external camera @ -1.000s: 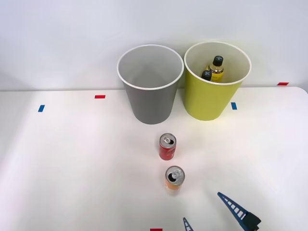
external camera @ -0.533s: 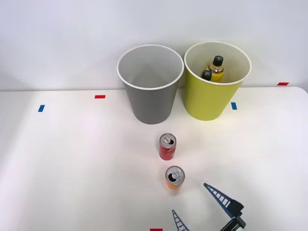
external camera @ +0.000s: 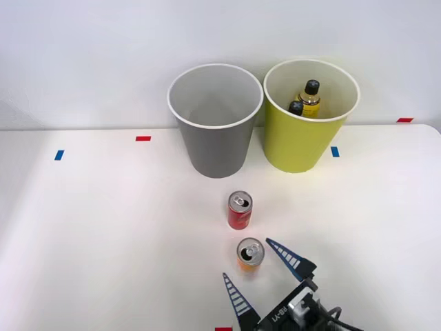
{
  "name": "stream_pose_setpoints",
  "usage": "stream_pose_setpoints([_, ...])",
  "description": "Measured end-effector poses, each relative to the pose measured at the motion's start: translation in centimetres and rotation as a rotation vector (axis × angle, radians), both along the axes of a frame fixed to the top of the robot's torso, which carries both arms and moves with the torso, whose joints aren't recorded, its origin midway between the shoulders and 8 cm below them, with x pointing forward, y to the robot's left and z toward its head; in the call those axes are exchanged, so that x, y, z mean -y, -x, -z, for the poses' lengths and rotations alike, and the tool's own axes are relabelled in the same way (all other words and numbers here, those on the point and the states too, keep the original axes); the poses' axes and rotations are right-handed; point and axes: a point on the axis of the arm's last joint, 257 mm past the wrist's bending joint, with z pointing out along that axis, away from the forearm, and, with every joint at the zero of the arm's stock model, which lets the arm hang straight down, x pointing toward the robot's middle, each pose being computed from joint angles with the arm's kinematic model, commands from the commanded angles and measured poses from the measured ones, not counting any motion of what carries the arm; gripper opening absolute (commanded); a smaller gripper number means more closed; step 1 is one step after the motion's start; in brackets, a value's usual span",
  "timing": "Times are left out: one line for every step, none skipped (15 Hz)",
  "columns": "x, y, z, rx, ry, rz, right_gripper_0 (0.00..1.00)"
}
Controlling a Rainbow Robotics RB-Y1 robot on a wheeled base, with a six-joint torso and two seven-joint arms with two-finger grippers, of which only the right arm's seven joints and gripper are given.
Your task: Put cans in the gray bin, plastic bottles in the light green bin
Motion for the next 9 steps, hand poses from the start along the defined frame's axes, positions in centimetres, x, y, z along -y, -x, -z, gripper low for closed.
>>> stream_pose_setpoints([-0.3,-0.5,-0.1,-0.002,0.002,-0.003,1.0])
stream_pose_setpoints([-0.6,-0.9,-0.1,-0.004,0.006,-0.007,1.0])
stream_pose_setpoints([-0.9,-1.1,-0.2,-0.003,0.007,-0.011,1.0])
stream_pose_setpoints([-1.1,-1.4,-0.4,-0.001,0.007,-0.016,1.0])
stream_pose_setpoints([-1.3,-1.6,-0.5,-0.001,0.008,-0.02,1.0])
stream_pose_setpoints([-1.4,-1.8,-0.5,-0.001,0.01,-0.023,1.0])
stream_pose_setpoints([-1.5,-1.9,-0.5,-0.003,0.012,-0.024,1.0])
stream_pose_setpoints([-1.6,-2.0,-0.5,-0.006,0.012,-0.024,1.0])
stream_pose_setpoints([-1.6,-2.1,-0.5,-0.008,0.012,-0.024,0.78])
